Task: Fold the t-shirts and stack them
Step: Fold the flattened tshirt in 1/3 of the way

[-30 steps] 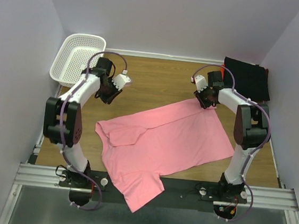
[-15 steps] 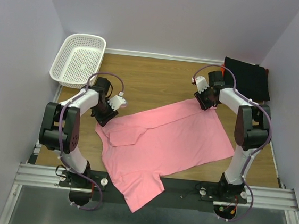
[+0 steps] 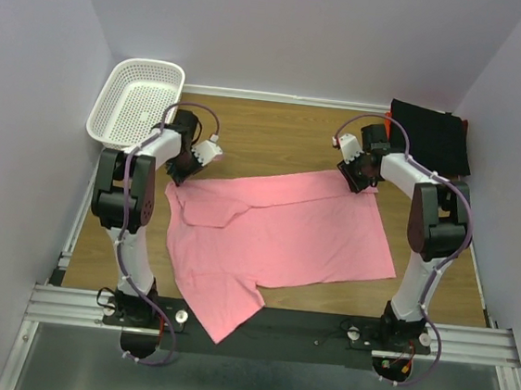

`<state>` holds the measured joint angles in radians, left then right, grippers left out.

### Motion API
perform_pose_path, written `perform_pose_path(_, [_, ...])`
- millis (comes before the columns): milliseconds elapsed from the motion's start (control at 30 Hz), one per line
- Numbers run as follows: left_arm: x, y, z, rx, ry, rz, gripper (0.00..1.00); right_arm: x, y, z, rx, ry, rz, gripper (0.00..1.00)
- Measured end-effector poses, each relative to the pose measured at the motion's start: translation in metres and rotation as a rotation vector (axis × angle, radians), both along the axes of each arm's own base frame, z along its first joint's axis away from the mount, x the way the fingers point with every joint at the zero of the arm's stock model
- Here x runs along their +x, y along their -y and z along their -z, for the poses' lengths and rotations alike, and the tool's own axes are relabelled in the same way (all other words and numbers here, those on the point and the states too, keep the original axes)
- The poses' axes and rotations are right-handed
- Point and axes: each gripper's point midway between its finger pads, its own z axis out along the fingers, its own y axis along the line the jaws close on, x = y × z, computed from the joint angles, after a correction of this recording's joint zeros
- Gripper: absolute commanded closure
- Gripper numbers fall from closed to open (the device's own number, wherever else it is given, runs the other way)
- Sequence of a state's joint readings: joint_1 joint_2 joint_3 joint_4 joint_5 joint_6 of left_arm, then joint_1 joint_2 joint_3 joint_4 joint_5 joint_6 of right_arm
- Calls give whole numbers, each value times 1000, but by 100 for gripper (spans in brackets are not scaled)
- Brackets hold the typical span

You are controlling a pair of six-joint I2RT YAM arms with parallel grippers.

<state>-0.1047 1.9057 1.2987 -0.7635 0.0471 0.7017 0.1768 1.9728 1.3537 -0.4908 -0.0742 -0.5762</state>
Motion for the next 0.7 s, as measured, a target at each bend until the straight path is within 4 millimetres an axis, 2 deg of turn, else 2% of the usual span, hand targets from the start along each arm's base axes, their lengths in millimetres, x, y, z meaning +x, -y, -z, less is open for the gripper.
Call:
perform_pose_path(33, [18, -3, -1, 10, 25, -4, 99, 0, 0, 0, 0, 1, 0, 55])
perform_pose_path(67, [27, -5, -1, 12, 37, -5, 99, 0, 0, 0, 0, 2, 1, 55])
perform_pose_path(100, [41, -5, -3, 11, 66, -8, 90, -1, 0, 0, 0, 3, 0, 55])
perform_pose_path(200, [80, -5, -6, 10, 113, -8, 79, -3, 1, -1, -2, 3, 2, 55])
perform_pose_path(233, [93, -4, -8, 7, 133, -8, 72, -3, 1, -1, -3, 3, 5, 55])
perform_pose_path(300, [113, -1, -15, -5, 174, -7, 66, -3, 2, -1, -4, 3, 12, 52])
perform_pose_path(367, [123, 3, -26, -28, 201, -7, 59, -4, 3, -2, -7, 2, 19, 44])
perform_pose_path(400, [126, 6, -33, -44, 215, -5, 57, -4, 3, -2, -7, -1, 25, 40])
perform_pose_path(467, [127, 12, -50, -87, 241, 1, 56, -4, 4, -6, -5, -3, 32, 18])
perform_pose_path(567, [116, 20, -73, -144, 260, 7, 52, -6, 4, -17, -3, 0, 32, 15])
perform_pose_path(700, [90, 27, -105, -228, 285, -1, 48, -8, 5, -33, -3, 19, 26, 21])
